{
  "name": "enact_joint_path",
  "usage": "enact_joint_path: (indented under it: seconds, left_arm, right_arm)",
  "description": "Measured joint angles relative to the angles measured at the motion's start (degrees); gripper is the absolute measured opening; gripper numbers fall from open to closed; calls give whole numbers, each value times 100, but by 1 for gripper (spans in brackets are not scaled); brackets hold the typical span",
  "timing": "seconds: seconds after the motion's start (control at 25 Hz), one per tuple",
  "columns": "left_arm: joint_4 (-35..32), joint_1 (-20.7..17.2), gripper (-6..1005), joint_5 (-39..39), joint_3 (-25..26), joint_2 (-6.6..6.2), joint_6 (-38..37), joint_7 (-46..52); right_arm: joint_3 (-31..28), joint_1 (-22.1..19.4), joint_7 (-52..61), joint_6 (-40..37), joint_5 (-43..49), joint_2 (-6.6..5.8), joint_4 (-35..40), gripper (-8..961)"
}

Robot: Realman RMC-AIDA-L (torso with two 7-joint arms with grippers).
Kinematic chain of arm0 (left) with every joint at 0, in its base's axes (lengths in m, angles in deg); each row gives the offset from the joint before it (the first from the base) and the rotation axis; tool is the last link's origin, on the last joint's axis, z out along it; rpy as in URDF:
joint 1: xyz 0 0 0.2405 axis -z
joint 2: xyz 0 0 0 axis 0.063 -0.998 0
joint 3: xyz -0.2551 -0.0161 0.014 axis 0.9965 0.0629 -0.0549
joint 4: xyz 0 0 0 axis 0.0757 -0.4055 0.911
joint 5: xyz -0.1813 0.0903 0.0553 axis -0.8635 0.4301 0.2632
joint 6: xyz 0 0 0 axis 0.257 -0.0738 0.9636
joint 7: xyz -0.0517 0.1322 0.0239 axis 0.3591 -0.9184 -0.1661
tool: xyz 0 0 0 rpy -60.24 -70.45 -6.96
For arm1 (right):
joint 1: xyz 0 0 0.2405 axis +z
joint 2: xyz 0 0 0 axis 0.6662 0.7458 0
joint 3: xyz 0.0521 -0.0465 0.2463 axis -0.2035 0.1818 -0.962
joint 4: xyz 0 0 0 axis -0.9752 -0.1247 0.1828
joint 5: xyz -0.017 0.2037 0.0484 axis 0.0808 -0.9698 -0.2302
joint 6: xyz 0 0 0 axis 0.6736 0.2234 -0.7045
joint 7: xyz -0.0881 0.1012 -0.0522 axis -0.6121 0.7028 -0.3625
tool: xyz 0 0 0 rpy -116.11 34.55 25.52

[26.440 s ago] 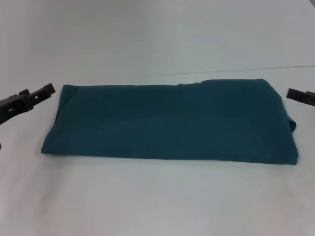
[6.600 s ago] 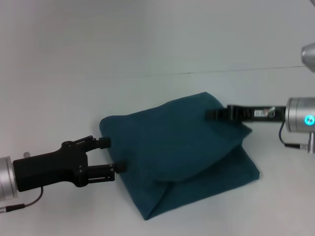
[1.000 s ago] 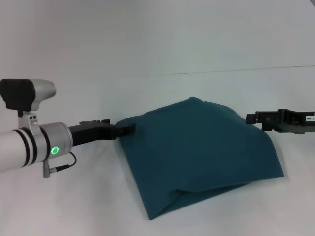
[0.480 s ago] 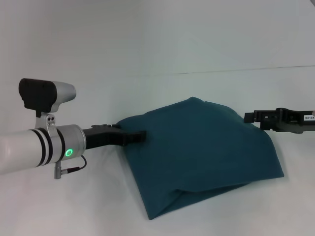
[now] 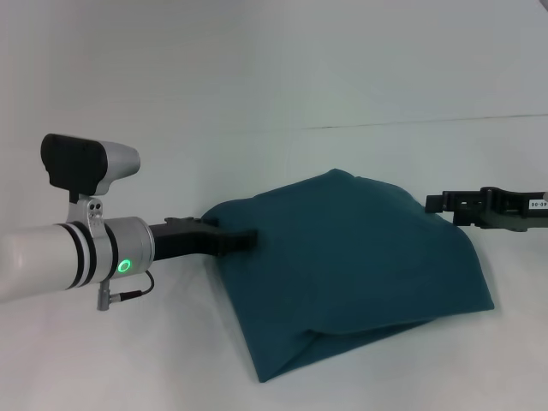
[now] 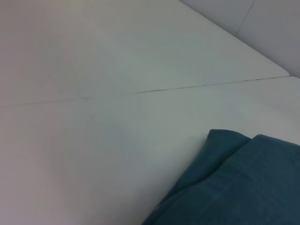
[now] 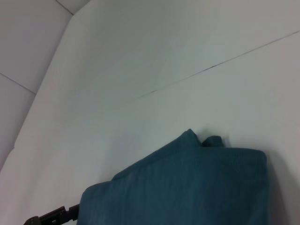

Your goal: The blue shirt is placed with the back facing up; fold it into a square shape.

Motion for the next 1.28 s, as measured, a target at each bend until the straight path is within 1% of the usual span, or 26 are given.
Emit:
enact_joint_path:
  seconds: [0.16, 0.6, 1.0, 1.24, 1.28]
  left_arm:
    - [-2, 23, 807, -2, -2, 0, 17, -8]
    - [-5, 62, 344, -7, -2, 0, 35, -9]
    - [14, 107, 113, -7, -2, 0, 25, -1]
    - [9, 120, -1, -7, -2, -1, 46, -1]
    - [1, 120, -1, -7, -2, -2, 68, 4]
  right_arm:
    - [-10, 0, 8, 1, 0, 0, 0, 823]
    - [-11, -13, -16, 1, -8, 5, -18, 823]
    - [-70, -30, -45, 2, -18, 9, -38, 823]
    - [-126, -40, -52, 9, -17, 19, -45, 823]
    - [-126, -43, -53, 10, -17, 27, -46, 823]
